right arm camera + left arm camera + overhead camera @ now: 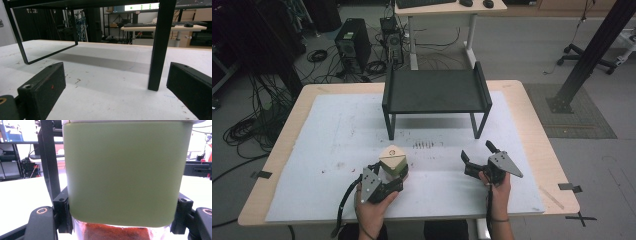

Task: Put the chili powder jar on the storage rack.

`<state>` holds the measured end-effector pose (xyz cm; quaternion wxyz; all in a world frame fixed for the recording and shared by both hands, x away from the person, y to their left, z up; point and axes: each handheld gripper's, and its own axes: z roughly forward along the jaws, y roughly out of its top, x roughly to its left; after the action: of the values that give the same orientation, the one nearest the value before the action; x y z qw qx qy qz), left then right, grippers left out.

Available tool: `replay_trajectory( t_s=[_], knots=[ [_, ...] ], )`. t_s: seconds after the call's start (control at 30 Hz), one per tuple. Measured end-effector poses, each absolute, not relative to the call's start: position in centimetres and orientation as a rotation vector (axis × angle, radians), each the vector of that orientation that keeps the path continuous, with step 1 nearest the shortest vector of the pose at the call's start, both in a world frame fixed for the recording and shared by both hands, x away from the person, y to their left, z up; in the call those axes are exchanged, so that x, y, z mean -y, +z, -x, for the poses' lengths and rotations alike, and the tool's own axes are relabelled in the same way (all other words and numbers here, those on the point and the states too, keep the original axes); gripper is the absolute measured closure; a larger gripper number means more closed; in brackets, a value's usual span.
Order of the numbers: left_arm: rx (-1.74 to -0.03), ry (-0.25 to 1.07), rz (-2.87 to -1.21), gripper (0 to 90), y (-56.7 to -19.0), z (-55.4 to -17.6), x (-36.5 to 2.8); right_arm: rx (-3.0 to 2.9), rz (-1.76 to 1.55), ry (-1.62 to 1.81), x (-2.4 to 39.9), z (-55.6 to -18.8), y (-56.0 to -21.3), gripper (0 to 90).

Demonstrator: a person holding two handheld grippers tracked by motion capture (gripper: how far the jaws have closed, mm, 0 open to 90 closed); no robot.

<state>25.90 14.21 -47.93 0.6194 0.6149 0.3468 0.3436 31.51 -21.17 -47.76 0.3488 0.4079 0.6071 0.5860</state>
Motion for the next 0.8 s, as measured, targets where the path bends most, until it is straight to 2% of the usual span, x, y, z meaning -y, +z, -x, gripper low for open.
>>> replay_trajectory(
  t_s=[0.8],
  knots=[
    [-0.79,0.766,-1.419,28.3,-47.91,-26.02,-14.38,-1.578,-1.055,1.515,21.15,-31.53,-47.75,2.1]
  ],
)
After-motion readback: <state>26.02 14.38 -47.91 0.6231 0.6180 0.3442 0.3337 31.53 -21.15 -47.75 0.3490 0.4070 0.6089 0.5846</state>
